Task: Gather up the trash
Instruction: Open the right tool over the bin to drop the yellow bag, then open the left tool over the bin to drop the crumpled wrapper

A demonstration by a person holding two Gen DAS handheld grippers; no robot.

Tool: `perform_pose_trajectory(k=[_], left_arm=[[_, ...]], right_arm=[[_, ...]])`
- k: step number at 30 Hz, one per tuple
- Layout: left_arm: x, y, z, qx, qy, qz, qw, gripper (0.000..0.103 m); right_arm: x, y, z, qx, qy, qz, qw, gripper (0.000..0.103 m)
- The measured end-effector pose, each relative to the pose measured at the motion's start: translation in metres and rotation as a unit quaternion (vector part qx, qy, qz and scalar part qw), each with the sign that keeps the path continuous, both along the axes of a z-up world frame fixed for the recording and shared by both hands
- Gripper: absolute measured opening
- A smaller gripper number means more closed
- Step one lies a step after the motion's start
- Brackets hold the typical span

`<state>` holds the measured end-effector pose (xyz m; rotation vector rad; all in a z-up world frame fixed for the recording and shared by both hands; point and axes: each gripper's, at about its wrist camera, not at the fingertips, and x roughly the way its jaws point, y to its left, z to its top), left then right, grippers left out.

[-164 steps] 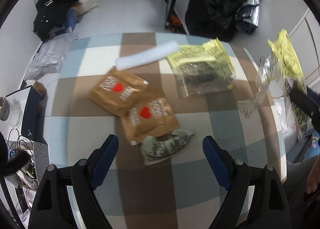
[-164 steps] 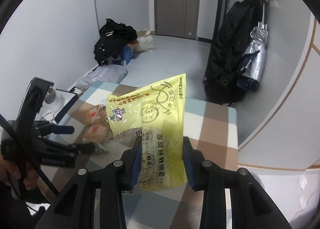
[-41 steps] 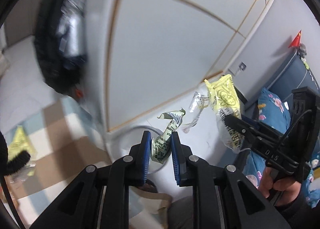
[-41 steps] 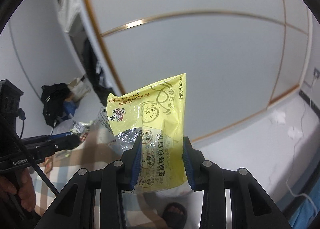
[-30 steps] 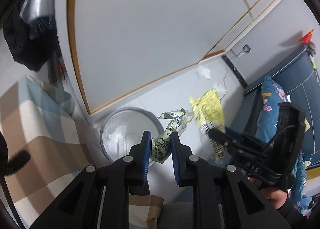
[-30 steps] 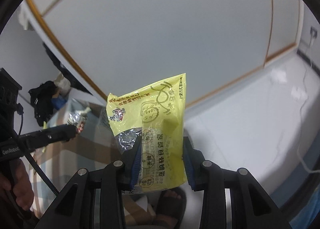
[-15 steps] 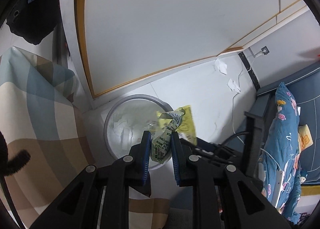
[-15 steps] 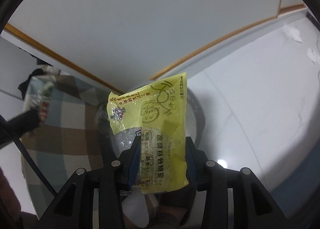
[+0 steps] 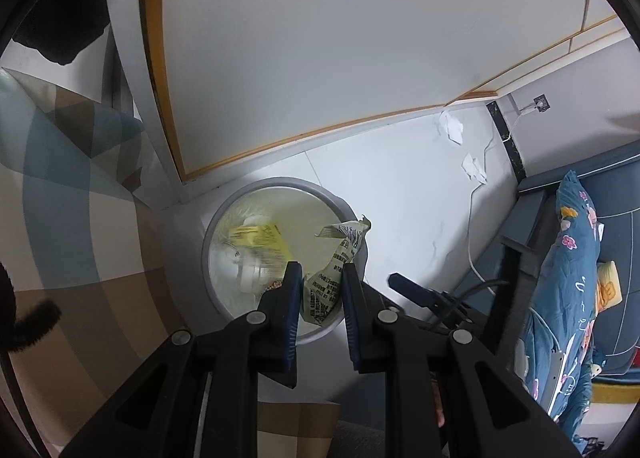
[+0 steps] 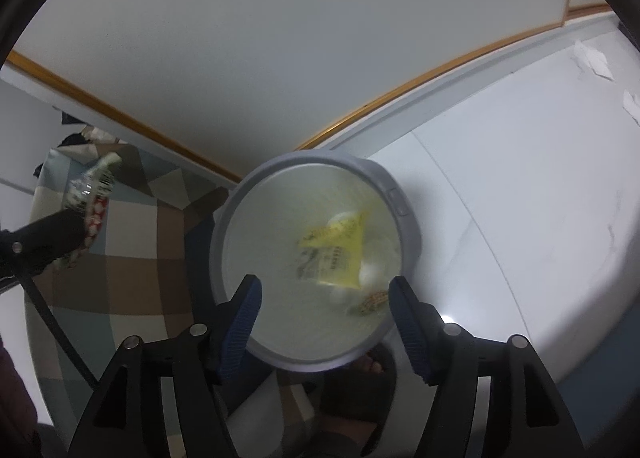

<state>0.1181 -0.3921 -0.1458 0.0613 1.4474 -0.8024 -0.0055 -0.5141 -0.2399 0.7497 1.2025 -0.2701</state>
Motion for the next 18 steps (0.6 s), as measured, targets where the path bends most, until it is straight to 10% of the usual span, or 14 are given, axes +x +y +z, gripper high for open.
perform_pose_trajectory(k=[18], left_arm=[[-0.007,-0.015,-0.018,0.043,0.041,-0.023,0.9980,0.021]], right_arm=[[-0.035,-0.023,0.047,-0.018,-0.045,-0.048,0.998,0.073]])
